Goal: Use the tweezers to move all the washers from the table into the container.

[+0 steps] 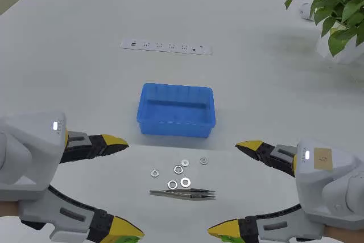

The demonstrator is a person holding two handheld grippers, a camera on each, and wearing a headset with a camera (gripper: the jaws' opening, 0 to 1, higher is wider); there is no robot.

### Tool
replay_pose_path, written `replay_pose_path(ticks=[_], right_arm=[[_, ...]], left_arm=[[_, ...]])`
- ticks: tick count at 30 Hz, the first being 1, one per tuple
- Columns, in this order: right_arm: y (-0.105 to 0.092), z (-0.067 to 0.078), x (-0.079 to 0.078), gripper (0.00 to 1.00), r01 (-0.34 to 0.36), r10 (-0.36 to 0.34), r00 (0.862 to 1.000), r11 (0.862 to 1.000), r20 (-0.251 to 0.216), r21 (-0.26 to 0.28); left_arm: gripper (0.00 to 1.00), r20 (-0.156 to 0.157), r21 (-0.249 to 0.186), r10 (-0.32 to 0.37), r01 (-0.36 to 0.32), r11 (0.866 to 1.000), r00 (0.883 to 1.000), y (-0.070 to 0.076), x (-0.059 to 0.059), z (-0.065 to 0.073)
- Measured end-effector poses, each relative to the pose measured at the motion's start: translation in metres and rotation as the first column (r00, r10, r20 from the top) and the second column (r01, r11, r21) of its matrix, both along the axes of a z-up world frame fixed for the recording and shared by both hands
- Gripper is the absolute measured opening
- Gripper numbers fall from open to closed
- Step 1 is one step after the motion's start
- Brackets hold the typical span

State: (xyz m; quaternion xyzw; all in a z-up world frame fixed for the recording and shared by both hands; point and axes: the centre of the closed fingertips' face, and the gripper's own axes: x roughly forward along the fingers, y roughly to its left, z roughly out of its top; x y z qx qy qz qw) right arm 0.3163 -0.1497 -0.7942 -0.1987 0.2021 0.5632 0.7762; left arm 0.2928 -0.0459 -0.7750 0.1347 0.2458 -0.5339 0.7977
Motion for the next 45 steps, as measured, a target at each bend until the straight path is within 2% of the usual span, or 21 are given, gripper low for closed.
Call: replay_pose_path(ticks=[12, 24, 29, 31, 37, 45], right_arm=[[0.001, 0.001, -0.002, 0.88, 0.002, -0.002, 1.0, 1.0, 0.008, -0.003], [-0.001, 0.002, -0.002, 0.87, 0.012, -0.012, 1.0, 1.0, 0.012, -0.005], [-0.002, -0.001, -0.005, 0.84, 0.008, -0.008, 1.0, 1.0, 0.002, -0.019], [-0.002, -0.002, -0.006, 0.84, 0.005, -0.005, 1.0, 1.0, 0.002, -0.024], [0.0, -0.006, -0.006, 0.8, -0.011, 0.01, 1.0, 0.999, -0.009, -0.047], [0.004, -0.013, -0.001, 0.76, -0.028, 0.026, 0.999, 0.996, -0.019, -0.08]], left_arm=[[0.88, 0.007, 0.03, 0.011, -0.011, 0.999, 1.0, 0.007, -0.001, -0.003], [0.87, 0.01, 0.043, -0.021, 0.021, 0.999, 1.0, 0.002, -0.006, -0.009], [0.87, 0.005, 0.082, -0.047, 0.046, 0.996, 0.999, 0.003, -0.007, -0.014], [0.85, 0.011, 0.106, -0.077, 0.075, 0.991, 0.997, 0.002, -0.009, -0.017], [0.75, -0.011, 0.154, -0.126, 0.126, 0.98, 0.992, -0.001, -0.011, -0.026], [0.69, -0.039, 0.173, -0.14, 0.145, 0.974, 0.989, -0.002, -0.007, -0.034]])
